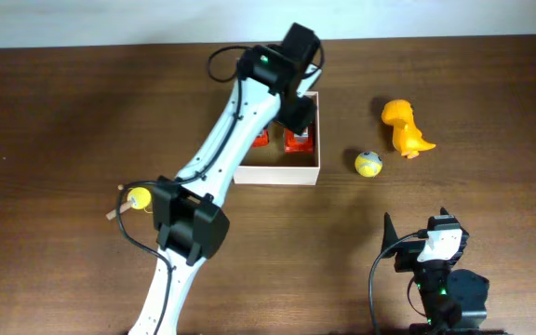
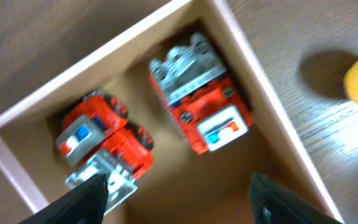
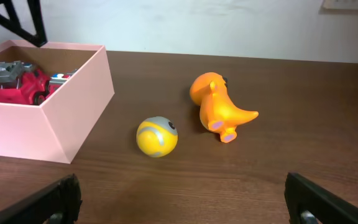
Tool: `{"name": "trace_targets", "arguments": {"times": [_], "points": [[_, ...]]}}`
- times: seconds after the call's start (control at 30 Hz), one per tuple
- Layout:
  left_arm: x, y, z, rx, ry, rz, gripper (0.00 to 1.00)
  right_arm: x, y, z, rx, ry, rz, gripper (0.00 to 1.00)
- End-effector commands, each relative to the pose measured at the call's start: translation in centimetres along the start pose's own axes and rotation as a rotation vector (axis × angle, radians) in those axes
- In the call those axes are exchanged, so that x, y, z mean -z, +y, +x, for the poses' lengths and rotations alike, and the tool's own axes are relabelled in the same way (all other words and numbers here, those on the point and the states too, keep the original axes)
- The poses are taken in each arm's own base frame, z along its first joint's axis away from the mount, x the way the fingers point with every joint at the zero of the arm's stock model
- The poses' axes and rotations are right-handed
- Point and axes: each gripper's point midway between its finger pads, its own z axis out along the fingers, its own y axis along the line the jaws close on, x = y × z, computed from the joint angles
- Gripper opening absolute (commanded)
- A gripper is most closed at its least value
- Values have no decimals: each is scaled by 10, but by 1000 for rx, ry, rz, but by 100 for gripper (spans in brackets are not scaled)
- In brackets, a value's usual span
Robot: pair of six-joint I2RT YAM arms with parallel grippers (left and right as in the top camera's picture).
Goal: Pack container
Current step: 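Release the truck and nudge it into place with the left gripper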
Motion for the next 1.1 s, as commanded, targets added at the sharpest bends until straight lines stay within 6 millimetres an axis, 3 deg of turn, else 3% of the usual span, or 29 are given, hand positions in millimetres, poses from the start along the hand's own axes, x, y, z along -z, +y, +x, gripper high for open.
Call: {"name": "trace_targets", "arguments": {"times": [0.0,0.33,0.73,1.07], "points": [[-12,9,4,-23,19,-11,75,0,3,1,8,-3,-13,99],[-44,13,25,-14,91,-9,75,0,3,1,8,-3,-13,99],[-53,11,27,-15,103,0,74,0,3,1,8,-3,-13,99],[-72,5,40,-36,158,32,74,0,3,1,8,-3,-13,99]]}}
